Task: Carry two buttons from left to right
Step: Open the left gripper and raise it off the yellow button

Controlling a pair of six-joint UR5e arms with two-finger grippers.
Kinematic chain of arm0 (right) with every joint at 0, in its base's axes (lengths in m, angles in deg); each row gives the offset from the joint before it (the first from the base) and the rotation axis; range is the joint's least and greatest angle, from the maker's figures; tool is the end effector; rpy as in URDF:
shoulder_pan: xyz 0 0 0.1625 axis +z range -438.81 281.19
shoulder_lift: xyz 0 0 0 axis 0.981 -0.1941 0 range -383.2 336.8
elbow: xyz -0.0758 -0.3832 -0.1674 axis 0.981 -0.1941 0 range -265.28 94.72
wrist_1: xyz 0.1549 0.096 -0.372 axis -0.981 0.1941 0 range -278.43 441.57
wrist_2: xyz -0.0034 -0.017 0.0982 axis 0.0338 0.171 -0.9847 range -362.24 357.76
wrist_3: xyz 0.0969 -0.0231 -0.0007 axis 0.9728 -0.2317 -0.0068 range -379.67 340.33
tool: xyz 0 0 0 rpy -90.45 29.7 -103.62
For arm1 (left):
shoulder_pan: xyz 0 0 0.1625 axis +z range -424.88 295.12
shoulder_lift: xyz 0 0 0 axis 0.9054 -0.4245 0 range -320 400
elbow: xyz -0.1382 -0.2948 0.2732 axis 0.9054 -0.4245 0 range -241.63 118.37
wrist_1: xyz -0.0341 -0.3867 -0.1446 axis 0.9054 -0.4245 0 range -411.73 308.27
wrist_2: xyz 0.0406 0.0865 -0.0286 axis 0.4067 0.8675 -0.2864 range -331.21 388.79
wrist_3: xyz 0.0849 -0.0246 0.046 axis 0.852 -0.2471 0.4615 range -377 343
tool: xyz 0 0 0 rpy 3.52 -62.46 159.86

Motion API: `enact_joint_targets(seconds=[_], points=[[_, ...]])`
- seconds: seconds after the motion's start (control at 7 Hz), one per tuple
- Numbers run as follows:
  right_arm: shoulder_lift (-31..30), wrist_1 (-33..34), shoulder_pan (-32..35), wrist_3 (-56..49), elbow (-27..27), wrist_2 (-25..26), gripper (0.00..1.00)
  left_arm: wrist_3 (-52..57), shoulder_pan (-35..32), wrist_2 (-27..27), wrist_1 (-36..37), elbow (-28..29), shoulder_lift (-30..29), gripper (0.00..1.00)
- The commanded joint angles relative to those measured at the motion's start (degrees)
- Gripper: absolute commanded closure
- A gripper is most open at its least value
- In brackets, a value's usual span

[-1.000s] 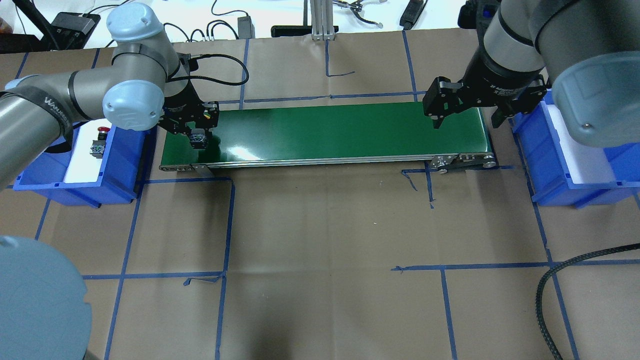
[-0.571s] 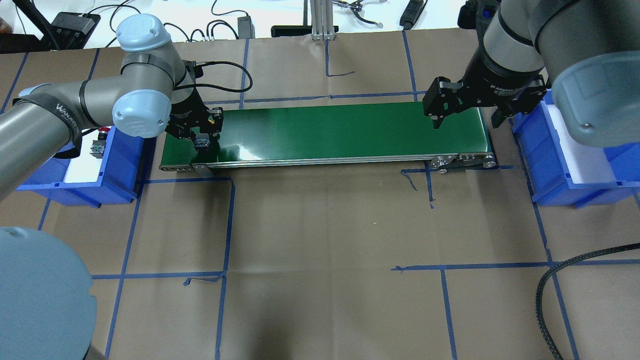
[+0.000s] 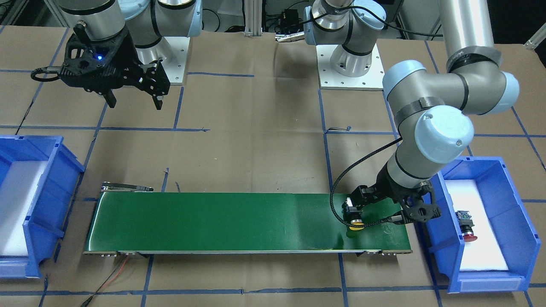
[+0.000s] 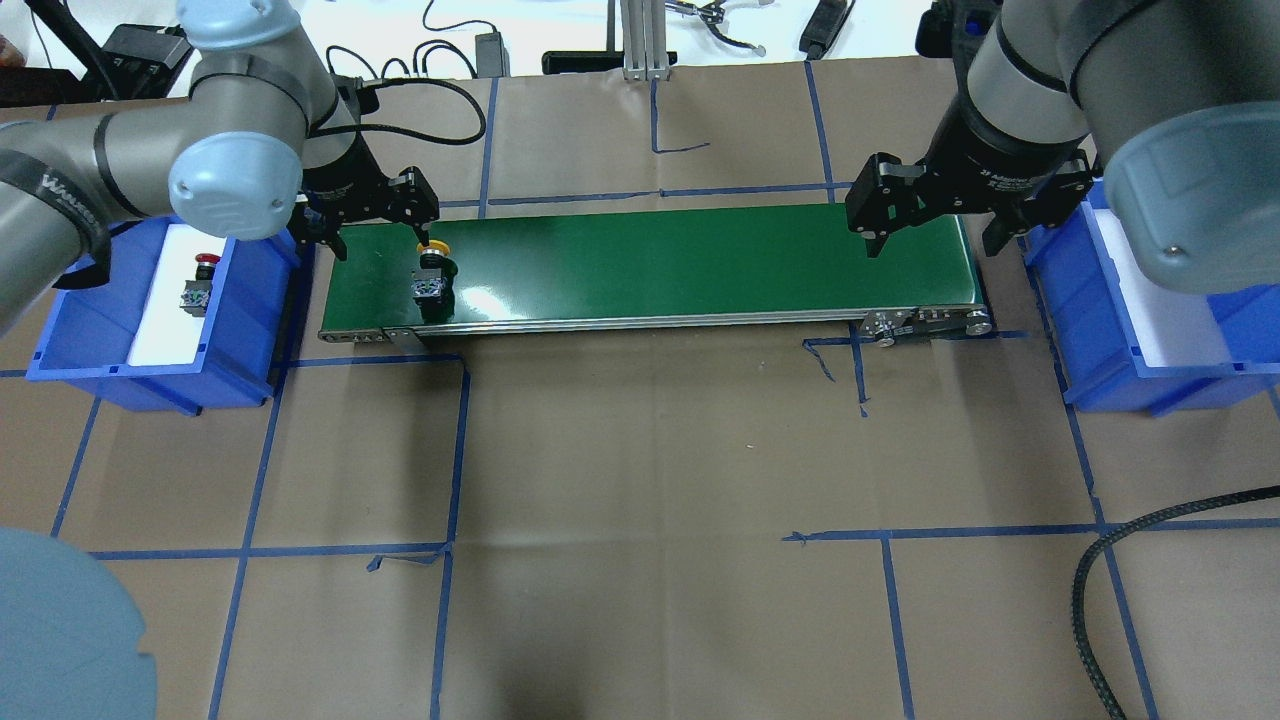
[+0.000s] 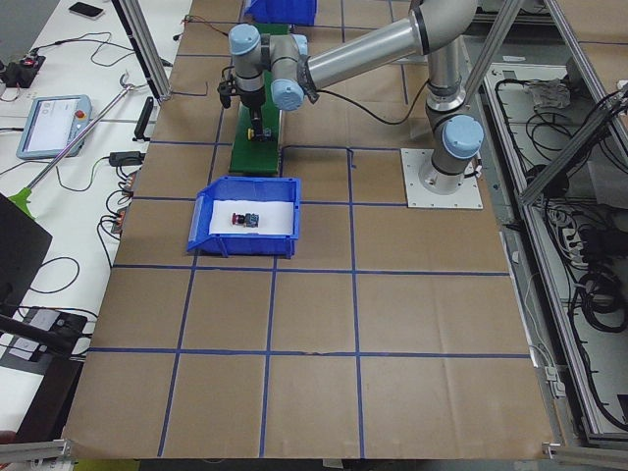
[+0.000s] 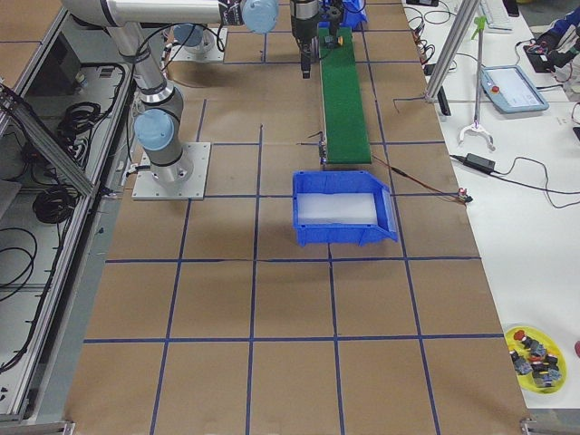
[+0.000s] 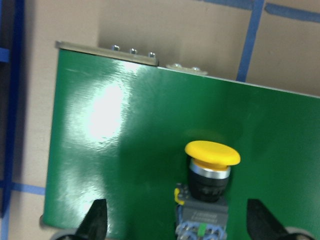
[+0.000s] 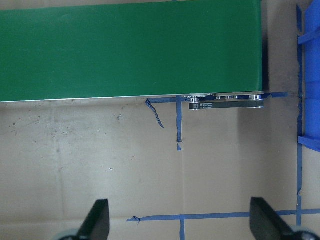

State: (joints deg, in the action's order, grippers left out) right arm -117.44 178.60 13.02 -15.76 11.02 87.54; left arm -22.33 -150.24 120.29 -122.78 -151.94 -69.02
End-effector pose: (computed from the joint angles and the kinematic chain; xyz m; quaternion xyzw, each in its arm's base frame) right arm 0.1485 -0.4640 0.4818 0.0181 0.9989 -0.0433 0.0041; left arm -0.0812 -0.6163 0.3342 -0.0869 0.9961 0.0033 0.0131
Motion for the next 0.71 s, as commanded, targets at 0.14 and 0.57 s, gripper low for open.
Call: enact_joint_targets(seconds=[0.14,0.57], points=[[0.02,0.00,0.01,-0.04,-0.05,0.04,0.00,1.72,0.28,0.00,-10.78,4.70,6.89,0.00],[0.02,0.00,-0.07,0.05,0.03,0.13,0.00,10.83,8.25,-0.17,-10.69,4.79,6.90,0.00]])
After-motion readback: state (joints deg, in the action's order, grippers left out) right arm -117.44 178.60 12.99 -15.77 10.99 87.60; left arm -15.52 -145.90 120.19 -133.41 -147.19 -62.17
